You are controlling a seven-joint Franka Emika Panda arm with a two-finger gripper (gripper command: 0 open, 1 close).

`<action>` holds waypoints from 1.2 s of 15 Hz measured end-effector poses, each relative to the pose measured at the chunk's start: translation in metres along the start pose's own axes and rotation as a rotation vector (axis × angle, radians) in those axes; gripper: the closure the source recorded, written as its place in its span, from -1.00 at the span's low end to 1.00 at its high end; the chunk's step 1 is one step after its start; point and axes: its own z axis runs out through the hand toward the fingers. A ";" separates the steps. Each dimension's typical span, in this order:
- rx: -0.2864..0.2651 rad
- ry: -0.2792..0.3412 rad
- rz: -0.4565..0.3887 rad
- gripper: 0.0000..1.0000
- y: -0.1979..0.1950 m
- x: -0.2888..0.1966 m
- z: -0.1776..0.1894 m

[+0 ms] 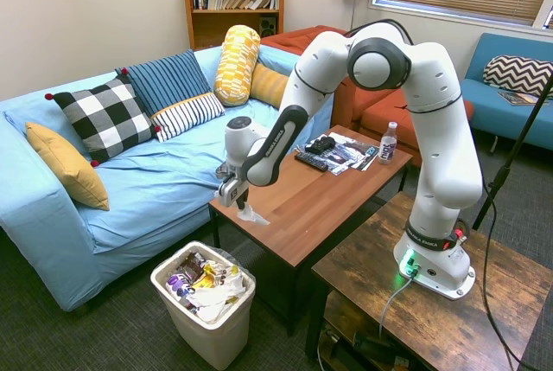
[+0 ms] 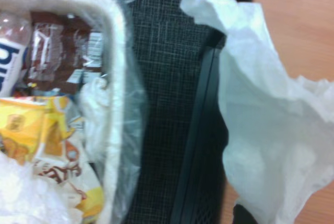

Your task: Throw the tissue in the trash bin

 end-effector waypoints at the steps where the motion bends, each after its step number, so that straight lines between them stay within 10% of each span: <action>1: -0.008 0.007 -0.015 1.00 -0.017 -0.011 0.003; 8: -0.046 0.019 -0.113 1.00 -0.129 -0.089 0.035; 9: -0.052 0.020 -0.119 -1.00 -0.137 -0.093 0.043; 18: -0.081 0.020 -0.101 -1.00 -0.161 -0.081 0.077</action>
